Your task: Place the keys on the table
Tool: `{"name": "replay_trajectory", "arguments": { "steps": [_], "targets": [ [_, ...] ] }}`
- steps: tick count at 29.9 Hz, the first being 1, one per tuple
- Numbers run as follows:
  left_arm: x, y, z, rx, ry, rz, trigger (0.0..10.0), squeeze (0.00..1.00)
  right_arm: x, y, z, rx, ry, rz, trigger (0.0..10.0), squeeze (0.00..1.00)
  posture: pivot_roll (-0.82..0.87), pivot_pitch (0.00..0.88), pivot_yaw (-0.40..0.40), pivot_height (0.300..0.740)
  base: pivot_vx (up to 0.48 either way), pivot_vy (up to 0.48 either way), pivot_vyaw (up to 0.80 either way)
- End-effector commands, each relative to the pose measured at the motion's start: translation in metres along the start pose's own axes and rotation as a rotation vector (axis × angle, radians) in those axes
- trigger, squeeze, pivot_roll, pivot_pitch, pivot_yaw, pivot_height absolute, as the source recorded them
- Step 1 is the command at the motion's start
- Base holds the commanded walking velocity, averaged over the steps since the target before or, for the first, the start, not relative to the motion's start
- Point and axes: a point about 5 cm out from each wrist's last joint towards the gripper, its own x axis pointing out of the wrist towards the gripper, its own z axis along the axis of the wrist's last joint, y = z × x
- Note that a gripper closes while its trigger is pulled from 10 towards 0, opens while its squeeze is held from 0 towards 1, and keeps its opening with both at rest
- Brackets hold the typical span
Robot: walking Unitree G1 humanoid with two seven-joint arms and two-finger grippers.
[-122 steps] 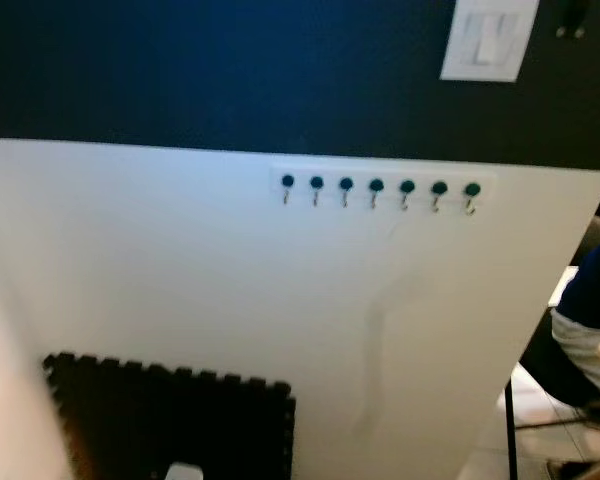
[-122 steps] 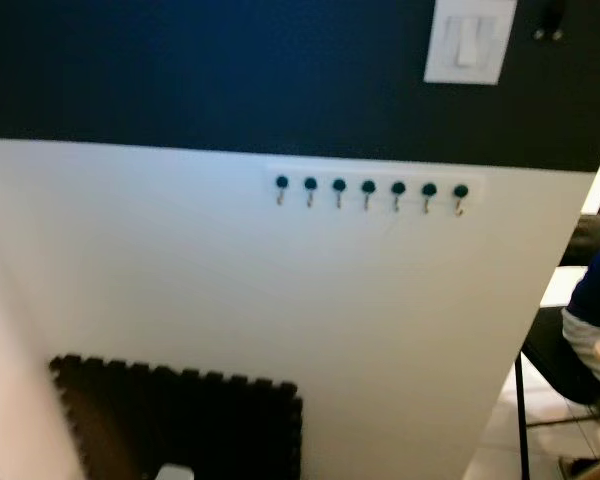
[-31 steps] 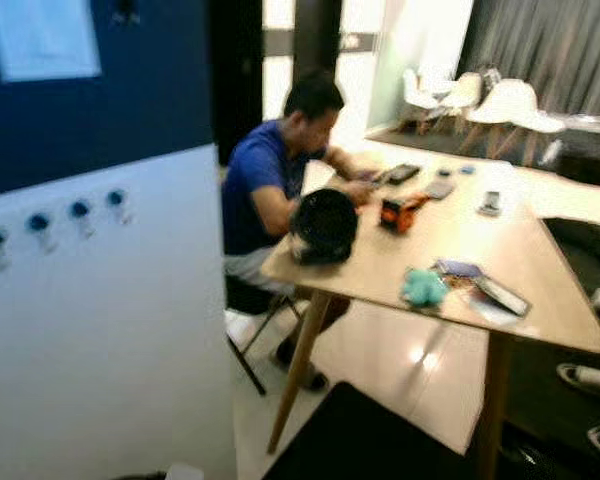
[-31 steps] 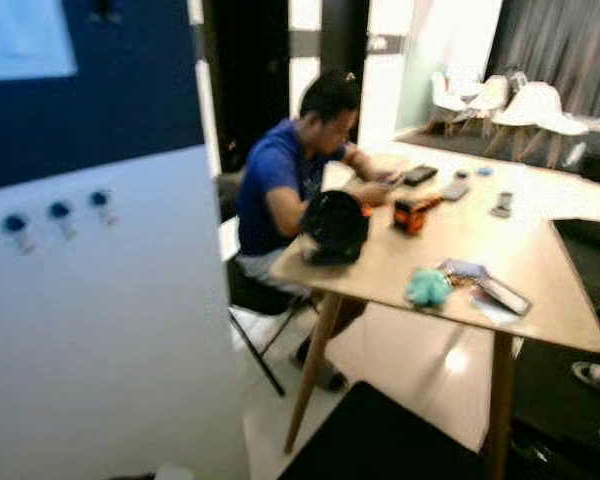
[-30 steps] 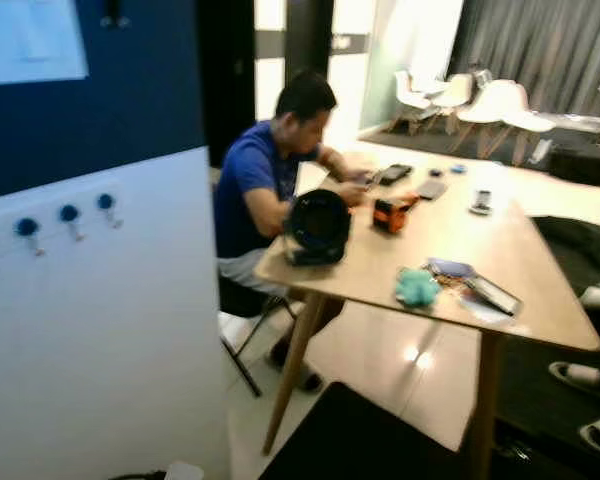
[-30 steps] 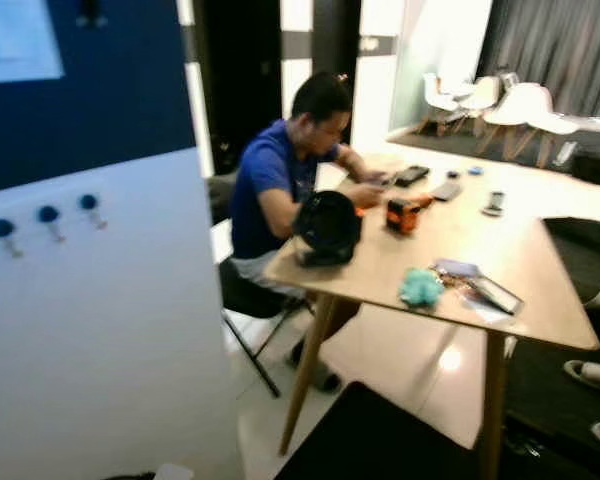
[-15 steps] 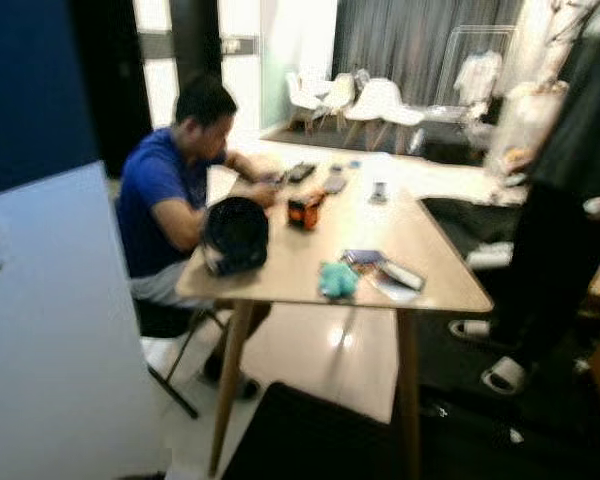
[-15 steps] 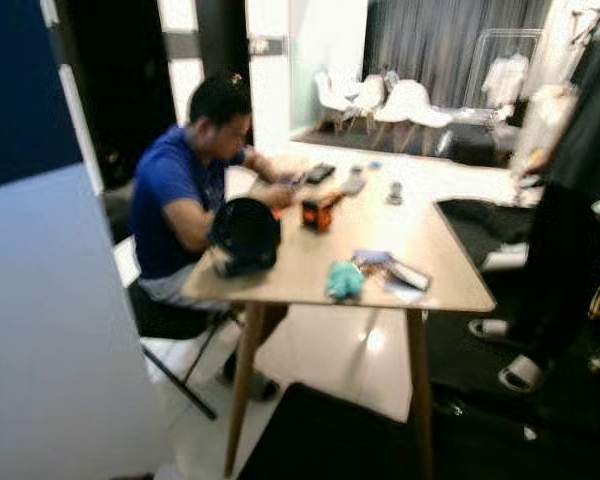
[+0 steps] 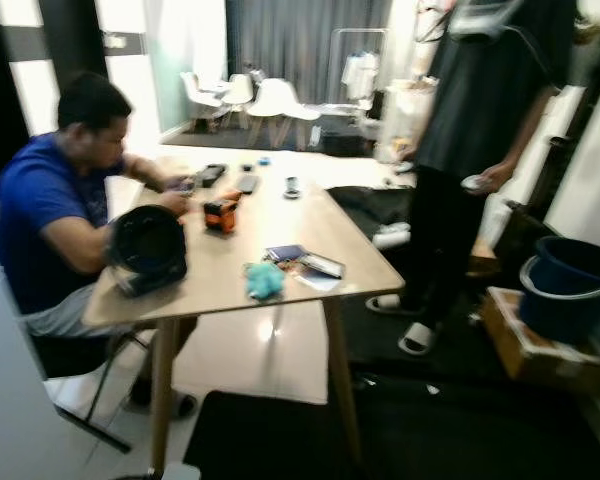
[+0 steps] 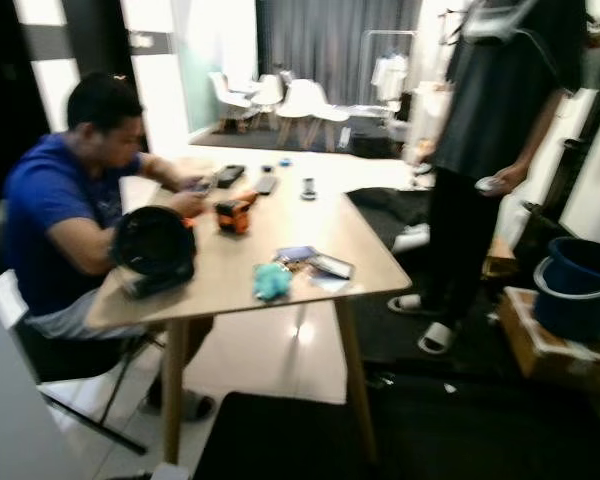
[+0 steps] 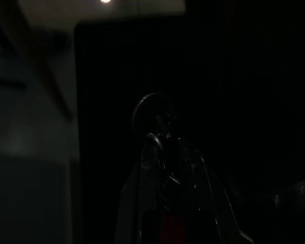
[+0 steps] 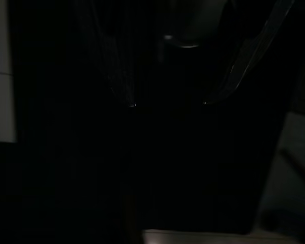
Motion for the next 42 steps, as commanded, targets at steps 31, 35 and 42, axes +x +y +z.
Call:
{"name": "replay_trajectory", "arguments": {
  "steps": [31, 35, 42],
  "targets": [
    [0.002, -0.006, 0.005, 0.001, -0.022, -0.024, 10.0, 0.00, 0.001, 0.006, -0.001, 0.014, 0.004, 0.001, 10.0, 0.00, 0.06, 0.023, 0.026, 0.740, 0.040, 0.000, 0.00],
    [0.003, -0.006, 0.006, 0.003, -0.025, -0.029, 10.0, 0.00, 0.001, 0.007, -0.001, 0.016, 0.004, 0.001, 10.0, 0.00, 0.06, 0.023, 0.027, 0.740, 0.397, 0.000, 0.00],
    [0.002, -0.007, 0.005, 0.003, -0.022, -0.047, 10.0, 0.00, 0.001, 0.008, -0.001, 0.019, 0.004, 0.001, 10.0, 0.00, 0.06, 0.022, 0.027, 0.740, 0.406, 0.000, 0.00]
  ]
}}
